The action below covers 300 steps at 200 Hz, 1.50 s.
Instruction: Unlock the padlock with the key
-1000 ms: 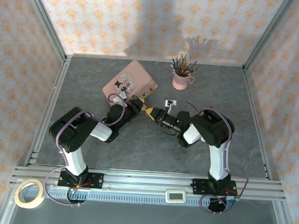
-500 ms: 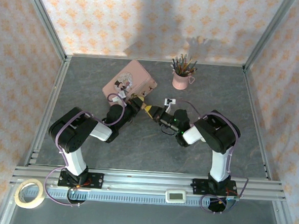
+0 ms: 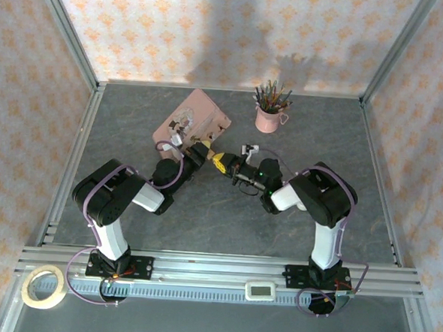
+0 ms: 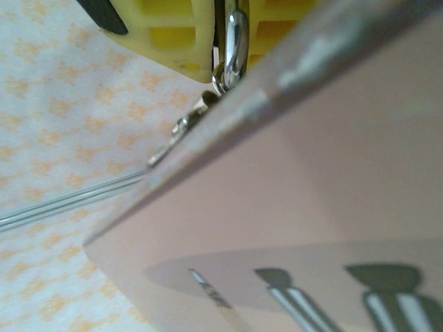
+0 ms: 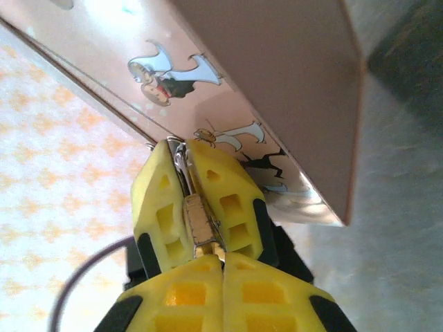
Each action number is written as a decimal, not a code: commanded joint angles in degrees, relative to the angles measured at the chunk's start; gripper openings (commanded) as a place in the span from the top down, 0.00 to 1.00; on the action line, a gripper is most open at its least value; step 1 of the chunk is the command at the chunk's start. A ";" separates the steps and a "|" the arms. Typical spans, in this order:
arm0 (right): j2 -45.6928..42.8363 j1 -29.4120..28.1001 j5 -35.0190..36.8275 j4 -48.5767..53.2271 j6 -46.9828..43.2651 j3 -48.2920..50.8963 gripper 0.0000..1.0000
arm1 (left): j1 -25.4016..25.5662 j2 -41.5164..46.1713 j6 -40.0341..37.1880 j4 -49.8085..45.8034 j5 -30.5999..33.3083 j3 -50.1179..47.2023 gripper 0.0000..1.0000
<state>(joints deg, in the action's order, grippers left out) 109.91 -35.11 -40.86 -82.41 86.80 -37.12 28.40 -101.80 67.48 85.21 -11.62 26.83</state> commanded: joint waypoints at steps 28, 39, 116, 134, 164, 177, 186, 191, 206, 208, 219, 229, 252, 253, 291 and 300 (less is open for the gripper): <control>0.96 0.35 4.27 -25.03 33.11 -9.08 1.00 | 1.31 -6.77 -1.21 20.10 -9.87 -1.48 1.00; 1.16 0.06 4.88 -24.98 34.99 -9.65 1.00 | 1.30 -7.15 -1.59 20.09 -9.76 -1.17 1.00; 3.47 -2.29 19.87 -25.13 47.19 -9.14 1.00 | 1.30 -8.78 -5.67 20.09 -8.92 -1.43 1.00; 4.49 -2.94 20.52 -25.08 47.12 -9.89 1.00 | 1.30 -8.93 -5.73 20.11 -8.76 -1.34 1.00; 5.82 -2.21 16.57 -24.99 39.74 -10.07 1.00 | 0.61 -8.07 -4.95 19.40 -8.01 -1.52 1.00; 6.38 -1.86 14.33 -24.95 35.39 -9.62 0.98 | 0.10 -7.05 -4.65 16.91 -7.51 -1.52 1.00; 6.62 -1.59 12.98 -24.34 32.54 -8.79 0.95 | -0.33 -5.07 -4.55 14.23 -6.65 -1.60 1.00; 6.55 -1.49 12.69 -24.08 31.07 -7.90 0.93 | -0.59 -4.28 -4.49 12.32 -6.14 -1.58 1.00; 6.04 -0.98 11.79 -23.27 26.54 -5.35 0.86 | -1.15 -1.65 -4.91 5.82 -4.53 -1.44 1.00; 5.94 -0.87 11.67 -23.24 25.47 -4.87 0.85 | -1.20 -1.32 -5.02 4.94 -4.28 -1.39 1.00; 5.09 -0.28 11.34 -22.76 21.49 -2.72 0.82 | -1.42 0.33 -5.63 0.45 -2.73 -1.09 1.00; 3.84 0.28 10.68 -20.95 17.64 -0.98 0.80 | -1.59 1.31 -5.96 -2.82 -1.58 -0.75 1.00; 0.38 1.18 7.72 -13.18 7.24 1.93 0.71 | -2.10 2.05 -5.43 -6.89 -0.25 -0.27 1.00; 0.21 1.18 7.63 -13.02 6.80 2.08 0.70 | -2.07 2.09 -5.43 -6.98 -0.20 -0.24 1.00; -8.99 0.90 5.59 15.30 -18.69 3.09 0.65 | -2.14 2.90 -5.15 -13.37 0.98 1.55 1.00; -12.31 -0.02 7.09 26.94 -28.27 1.43 0.65 | -2.18 3.36 -5.26 -15.41 1.15 2.13 1.00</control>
<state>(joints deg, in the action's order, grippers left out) 105.10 -33.78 -33.45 -79.20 83.37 -33.95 26.61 -101.25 62.48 74.13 -11.53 26.33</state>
